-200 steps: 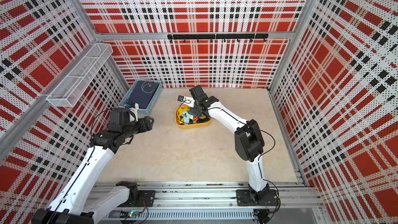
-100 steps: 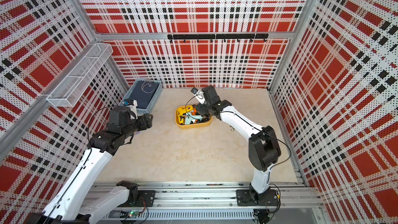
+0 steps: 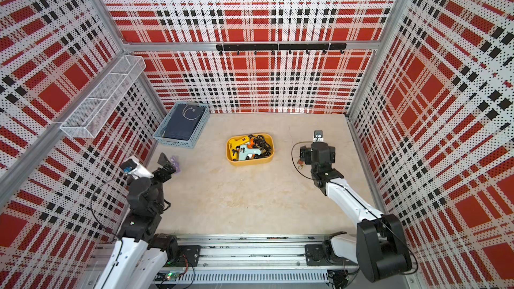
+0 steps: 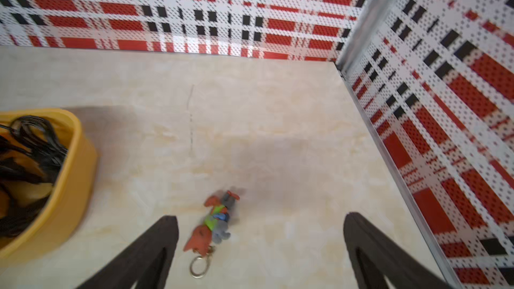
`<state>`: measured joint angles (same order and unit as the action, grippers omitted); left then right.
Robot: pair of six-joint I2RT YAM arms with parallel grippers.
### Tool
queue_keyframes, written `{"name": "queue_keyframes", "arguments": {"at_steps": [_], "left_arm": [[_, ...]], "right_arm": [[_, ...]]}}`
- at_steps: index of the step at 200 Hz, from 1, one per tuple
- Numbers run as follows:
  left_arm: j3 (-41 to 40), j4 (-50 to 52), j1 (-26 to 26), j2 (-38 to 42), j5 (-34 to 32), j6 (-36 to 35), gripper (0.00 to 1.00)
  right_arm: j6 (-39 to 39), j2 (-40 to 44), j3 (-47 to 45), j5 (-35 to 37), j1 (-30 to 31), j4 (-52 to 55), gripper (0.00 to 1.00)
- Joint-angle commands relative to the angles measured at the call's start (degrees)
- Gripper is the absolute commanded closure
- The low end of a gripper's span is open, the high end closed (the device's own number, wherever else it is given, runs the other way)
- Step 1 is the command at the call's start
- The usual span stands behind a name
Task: Put the hot melt glue gun into the storage box
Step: Reset both arms
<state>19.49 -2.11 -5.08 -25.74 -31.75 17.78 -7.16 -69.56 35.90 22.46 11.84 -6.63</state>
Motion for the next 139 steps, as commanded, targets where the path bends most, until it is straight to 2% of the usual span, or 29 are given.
{"name": "queue_keyframes", "arguments": {"at_steps": [1,19,28,36,58,70,75,82,92,116,139], "left_arm": [[-7.1,-16.1,1.0,2.5,-5.7,-4.2,0.01],[-10.5,-18.3,2.6,0.9,-7.1,-5.8,0.01],[-11.8,-20.0,3.8,-1.1,-5.6,-6.3,0.01],[-13.1,-22.6,5.1,-3.3,-3.7,-6.7,0.01],[-16.3,-32.3,8.6,-10.6,0.2,-6.7,0.01],[-17.3,-37.7,10.9,-16.0,1.9,-6.4,0.01],[-17.5,-39.9,11.8,-18.5,2.7,-6.0,0.01],[-17.7,-43.3,13.1,-22.0,4.8,-5.7,0.01],[-16.9,-47.0,14.2,-26.7,7.1,-5.4,0.01],[-13.1,-55.3,12.8,-37.6,11.9,-2.5,0.01],[-8.7,-61.3,5.8,-49.5,5.3,-6.9,0.01]], "right_arm": [[-1.7,1.3,-5.4,4.0,-1.9,-11.1,0.0],[-1.3,-2.2,-9.0,3.4,-3.7,-17.9,0.0],[-1.2,-5.4,-10.0,3.2,-4.4,-19.0,0.0],[0.4,-7.9,-10.1,2.4,-4.8,-25.8,0.0],[3.4,-16.8,-7.9,0.0,-5.1,-33.8,0.0],[6.2,-21.0,-4.2,-3.6,-4.9,-32.1,0.0],[6.2,-22.6,-2.9,-2.9,-5.0,-31.6,0.0],[4.9,-22.5,-2.0,-2.2,-5.1,-29.3,0.0],[4.8,-21.5,-3.9,-2.5,-5.4,-31.6,0.0],[3.7,-20.3,-6.0,-5.4,-7.0,-34.3,0.0],[3.3,-19.4,-7.7,-5.8,-7.3,-36.4,0.0]]}}
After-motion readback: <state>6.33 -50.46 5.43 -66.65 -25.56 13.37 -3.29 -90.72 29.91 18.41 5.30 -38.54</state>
